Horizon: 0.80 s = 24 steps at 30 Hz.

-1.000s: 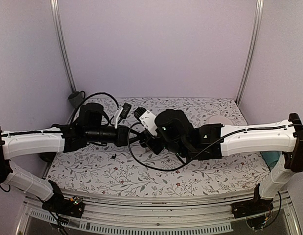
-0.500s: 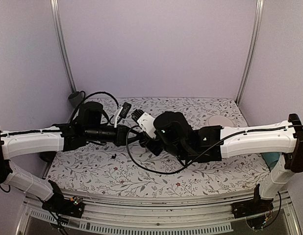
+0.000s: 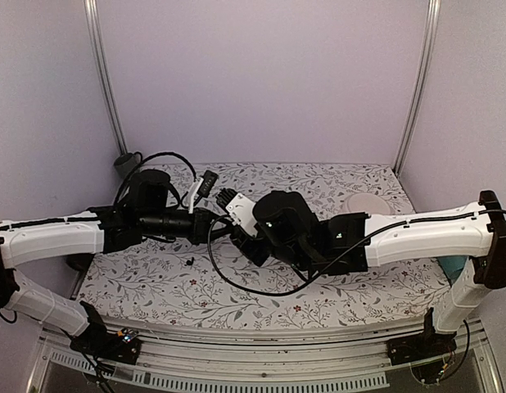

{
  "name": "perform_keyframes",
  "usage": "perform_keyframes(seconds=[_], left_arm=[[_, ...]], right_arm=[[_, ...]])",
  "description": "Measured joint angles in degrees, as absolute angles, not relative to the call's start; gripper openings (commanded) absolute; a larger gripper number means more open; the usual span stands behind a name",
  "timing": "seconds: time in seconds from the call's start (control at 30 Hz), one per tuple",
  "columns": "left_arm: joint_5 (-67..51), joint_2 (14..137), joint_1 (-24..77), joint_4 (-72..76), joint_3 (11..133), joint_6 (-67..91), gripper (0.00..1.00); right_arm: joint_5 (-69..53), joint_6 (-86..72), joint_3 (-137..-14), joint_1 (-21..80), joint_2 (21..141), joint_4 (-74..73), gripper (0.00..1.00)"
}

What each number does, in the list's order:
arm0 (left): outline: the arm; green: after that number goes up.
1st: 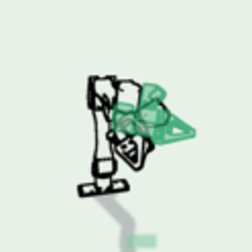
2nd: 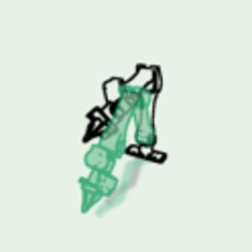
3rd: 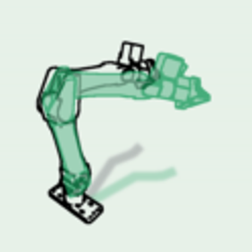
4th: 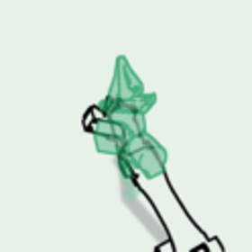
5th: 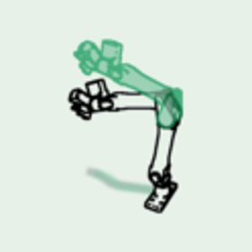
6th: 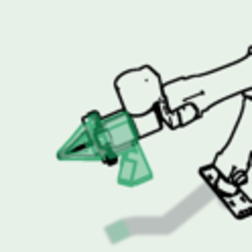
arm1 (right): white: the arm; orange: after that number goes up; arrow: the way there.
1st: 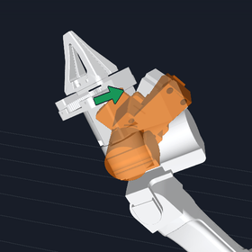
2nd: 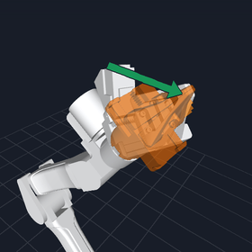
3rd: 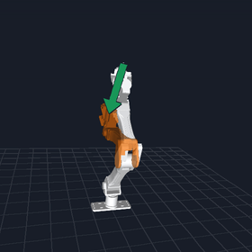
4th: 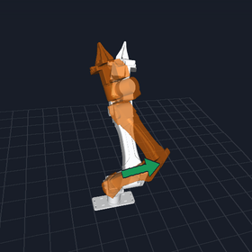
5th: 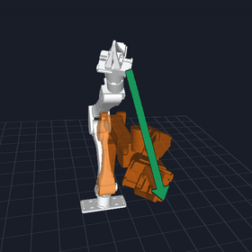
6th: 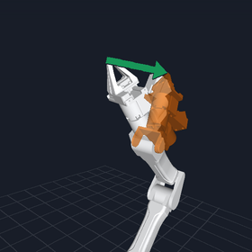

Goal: Insert the wireless bluetooth earbuds into the charging case
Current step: Insert the right earbud into the right side groove of the charging case.

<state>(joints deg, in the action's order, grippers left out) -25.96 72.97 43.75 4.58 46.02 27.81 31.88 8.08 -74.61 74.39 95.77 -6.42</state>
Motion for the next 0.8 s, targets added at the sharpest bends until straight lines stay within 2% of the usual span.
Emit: perform_keyframes(seconds=[0.27,0.8], left_arm=[[-24.82,72.75,43.7,3.66,46.04,26.41,0.0],[-23.24,71.64,43.7,1.78,46.02,24.14,0.0]], right_arm=[[30.5,5.21,-74.61,74.63,95.92,-7.09,0.34],[24.71,-4.47,-73.63,72.16,95.39,-6.72,0.36]])
